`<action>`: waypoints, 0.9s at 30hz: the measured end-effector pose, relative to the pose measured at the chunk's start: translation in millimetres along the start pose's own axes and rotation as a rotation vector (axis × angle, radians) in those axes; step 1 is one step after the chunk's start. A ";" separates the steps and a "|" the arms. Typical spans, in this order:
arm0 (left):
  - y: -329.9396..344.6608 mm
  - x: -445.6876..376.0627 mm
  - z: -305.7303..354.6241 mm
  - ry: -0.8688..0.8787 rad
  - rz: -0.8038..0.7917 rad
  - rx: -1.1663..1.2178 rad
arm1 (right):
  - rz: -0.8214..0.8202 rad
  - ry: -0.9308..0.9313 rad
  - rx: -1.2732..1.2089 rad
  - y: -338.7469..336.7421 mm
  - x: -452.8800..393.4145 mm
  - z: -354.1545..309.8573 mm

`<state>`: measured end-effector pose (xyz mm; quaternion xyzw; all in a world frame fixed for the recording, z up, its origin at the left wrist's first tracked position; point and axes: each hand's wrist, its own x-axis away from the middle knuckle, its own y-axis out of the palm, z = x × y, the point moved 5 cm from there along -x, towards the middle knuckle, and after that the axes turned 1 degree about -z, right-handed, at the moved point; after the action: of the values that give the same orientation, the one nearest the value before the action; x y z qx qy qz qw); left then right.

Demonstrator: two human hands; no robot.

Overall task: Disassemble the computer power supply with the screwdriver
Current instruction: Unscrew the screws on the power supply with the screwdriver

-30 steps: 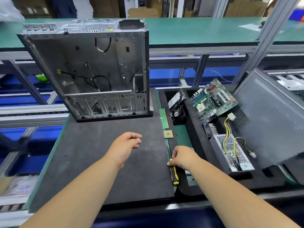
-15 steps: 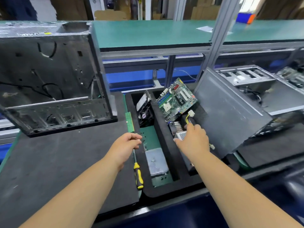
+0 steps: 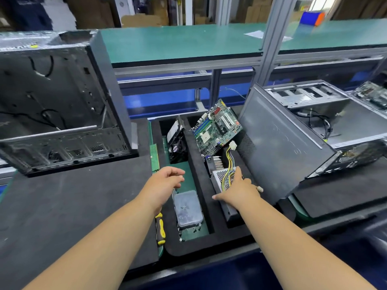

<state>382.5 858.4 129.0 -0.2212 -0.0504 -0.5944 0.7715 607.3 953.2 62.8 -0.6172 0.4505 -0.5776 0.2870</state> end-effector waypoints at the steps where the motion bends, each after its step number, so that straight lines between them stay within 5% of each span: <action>1: -1.3 1.0 0.5 0.000 0.006 -0.005 | 0.007 -0.004 -0.003 0.7 -0.4 -0.5; 18: -42.9 12.3 -13.9 -0.036 0.019 0.081 | 0.205 -0.053 -0.079 -81.8 32.4 -15.0; 27: -86.7 19.4 -23.5 -0.038 -0.044 0.113 | 0.218 -0.186 -0.411 -122.7 93.0 -73.2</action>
<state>302.3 814.6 139.0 -0.1875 -0.1031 -0.6030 0.7685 556.9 935.5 224.6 -0.6609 0.5941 -0.3804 0.2561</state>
